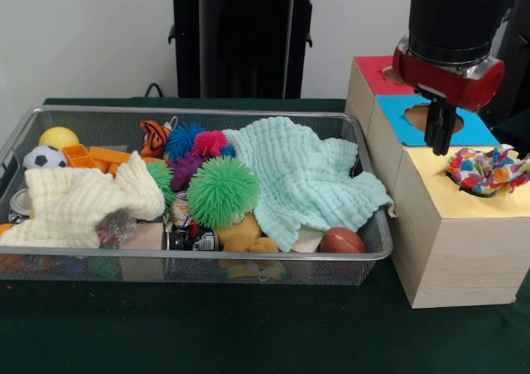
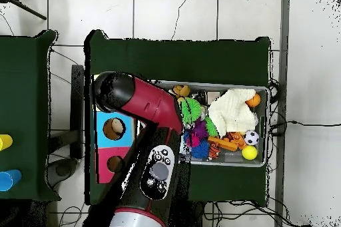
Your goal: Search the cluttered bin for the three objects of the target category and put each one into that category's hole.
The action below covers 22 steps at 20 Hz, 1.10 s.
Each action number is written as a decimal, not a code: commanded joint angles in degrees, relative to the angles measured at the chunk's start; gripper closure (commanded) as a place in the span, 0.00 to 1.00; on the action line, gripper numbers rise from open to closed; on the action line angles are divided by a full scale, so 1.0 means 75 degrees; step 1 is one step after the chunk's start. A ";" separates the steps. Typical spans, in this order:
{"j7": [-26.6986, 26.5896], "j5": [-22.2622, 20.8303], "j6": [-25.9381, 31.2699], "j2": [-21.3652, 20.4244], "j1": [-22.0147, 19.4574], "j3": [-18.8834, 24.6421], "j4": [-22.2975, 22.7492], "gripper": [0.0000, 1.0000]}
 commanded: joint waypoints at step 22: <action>0.2788 0.0746 0.0463 0.0306 0.0255 0.0840 0.0310 1.00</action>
